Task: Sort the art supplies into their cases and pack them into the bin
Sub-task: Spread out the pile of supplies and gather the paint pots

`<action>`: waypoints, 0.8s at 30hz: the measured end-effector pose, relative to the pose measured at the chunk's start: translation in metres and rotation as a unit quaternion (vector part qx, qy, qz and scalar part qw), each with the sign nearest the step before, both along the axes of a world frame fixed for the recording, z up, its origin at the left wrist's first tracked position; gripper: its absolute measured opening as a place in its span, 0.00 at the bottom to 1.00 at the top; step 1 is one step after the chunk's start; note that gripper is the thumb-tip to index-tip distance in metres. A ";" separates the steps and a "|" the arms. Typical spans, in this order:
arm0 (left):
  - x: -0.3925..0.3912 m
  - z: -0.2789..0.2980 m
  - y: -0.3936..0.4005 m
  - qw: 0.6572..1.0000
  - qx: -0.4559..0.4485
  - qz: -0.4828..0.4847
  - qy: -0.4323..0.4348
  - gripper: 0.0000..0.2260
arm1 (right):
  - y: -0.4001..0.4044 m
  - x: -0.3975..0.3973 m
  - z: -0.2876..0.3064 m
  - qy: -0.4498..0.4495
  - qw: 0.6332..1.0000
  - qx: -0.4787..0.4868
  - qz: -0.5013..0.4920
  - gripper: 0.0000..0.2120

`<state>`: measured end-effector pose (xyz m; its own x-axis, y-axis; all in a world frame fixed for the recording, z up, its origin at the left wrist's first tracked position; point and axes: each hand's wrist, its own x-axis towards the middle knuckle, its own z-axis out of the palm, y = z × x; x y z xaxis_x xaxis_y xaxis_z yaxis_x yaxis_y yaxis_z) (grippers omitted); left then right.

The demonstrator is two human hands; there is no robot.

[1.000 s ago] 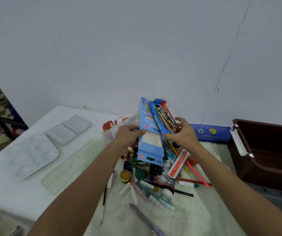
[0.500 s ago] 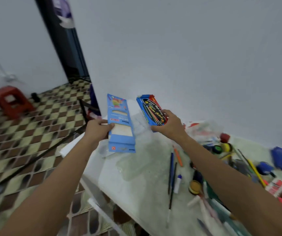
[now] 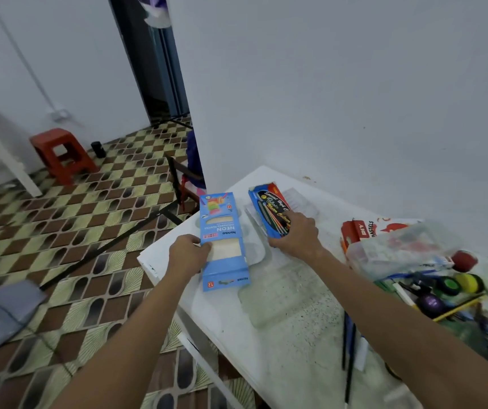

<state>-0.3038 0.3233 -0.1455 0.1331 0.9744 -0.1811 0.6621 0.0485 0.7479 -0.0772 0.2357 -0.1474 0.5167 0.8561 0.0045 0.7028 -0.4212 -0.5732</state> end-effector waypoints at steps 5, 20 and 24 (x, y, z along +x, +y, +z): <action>0.006 0.004 -0.005 0.993 0.044 -0.034 0.107 0.16 | -0.009 0.001 0.004 0.016 1.000 0.018 0.011 0.40; 0.183 0.056 -0.150 0.910 0.183 -0.373 -0.004 0.16 | -0.263 0.109 0.054 0.014 0.976 0.095 -0.197 0.32; 0.212 0.050 -0.200 0.852 0.151 -0.501 -0.011 0.14 | -0.336 0.133 0.044 0.007 0.963 0.064 -0.261 0.31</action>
